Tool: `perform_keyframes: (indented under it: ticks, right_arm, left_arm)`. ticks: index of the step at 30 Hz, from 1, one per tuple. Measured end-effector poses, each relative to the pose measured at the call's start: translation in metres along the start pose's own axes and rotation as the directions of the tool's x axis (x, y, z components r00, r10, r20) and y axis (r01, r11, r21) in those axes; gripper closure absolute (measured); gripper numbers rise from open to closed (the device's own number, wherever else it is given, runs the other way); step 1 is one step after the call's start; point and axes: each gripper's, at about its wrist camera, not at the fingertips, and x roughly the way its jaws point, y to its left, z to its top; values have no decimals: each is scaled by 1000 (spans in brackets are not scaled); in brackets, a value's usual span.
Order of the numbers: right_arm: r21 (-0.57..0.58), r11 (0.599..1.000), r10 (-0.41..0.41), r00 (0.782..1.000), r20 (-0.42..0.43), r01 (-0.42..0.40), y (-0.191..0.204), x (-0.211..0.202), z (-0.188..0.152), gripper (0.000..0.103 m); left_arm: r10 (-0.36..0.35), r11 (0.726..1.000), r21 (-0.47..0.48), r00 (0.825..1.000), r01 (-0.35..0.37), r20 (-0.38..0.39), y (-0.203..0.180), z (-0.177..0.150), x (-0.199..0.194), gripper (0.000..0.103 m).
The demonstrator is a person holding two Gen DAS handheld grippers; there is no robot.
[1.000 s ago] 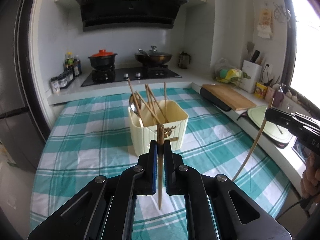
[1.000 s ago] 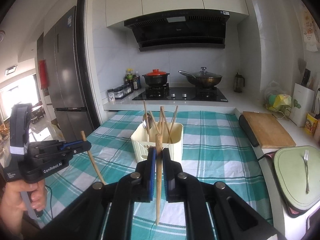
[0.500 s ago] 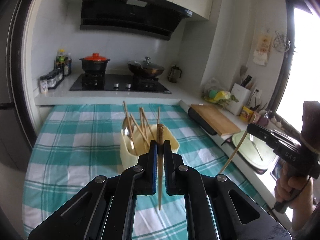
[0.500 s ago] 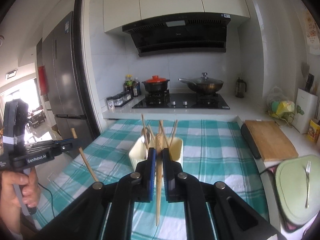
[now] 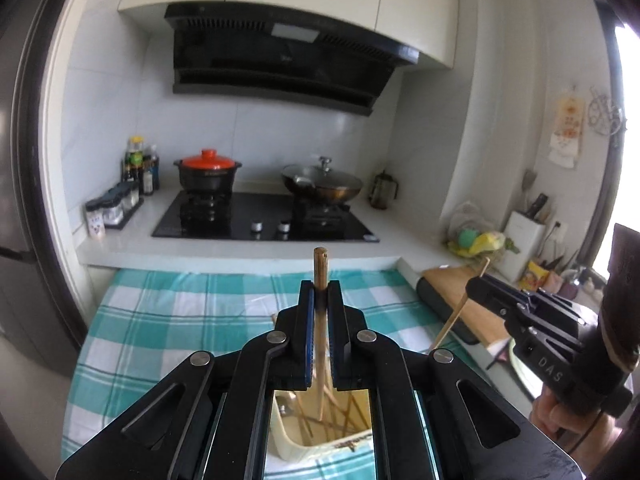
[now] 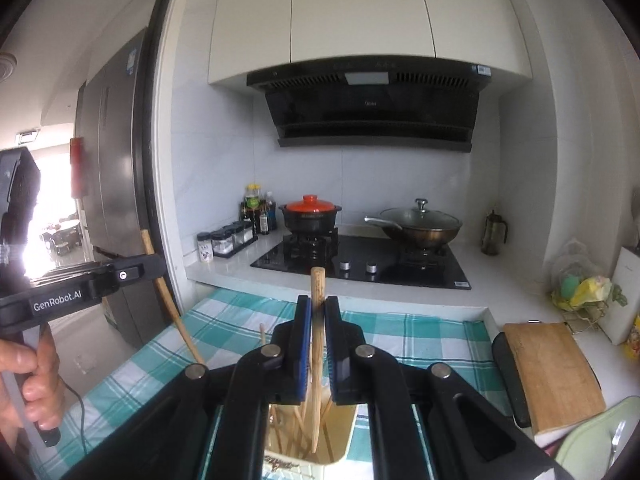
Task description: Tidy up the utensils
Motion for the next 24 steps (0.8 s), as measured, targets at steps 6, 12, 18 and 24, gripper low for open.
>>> perform_keyframes:
  ticks: [6, 12, 18, 24]
  right_arm:
    - [62, 996, 78, 977, -197, -67, -18, 77, -28, 96]
    - [142, 985, 147, 928, -343, -103, -30, 131, -63, 95]
    - [200, 974, 173, 926, -336, -110, -38, 137, -69, 57]
    - [102, 992, 93, 956, -277, -67, -31, 88, -61, 43]
  left_arm:
    - [7, 1000, -3, 987, -7, -159, 7, -29, 67, 99]
    - [11, 1000, -18, 959, -17, -282, 16, -58, 112, 97]
    - [70, 997, 3, 968, -71, -241, 20, -61, 94, 30]
    - [223, 969, 134, 966, -206, -127, 5, -69, 34, 1]
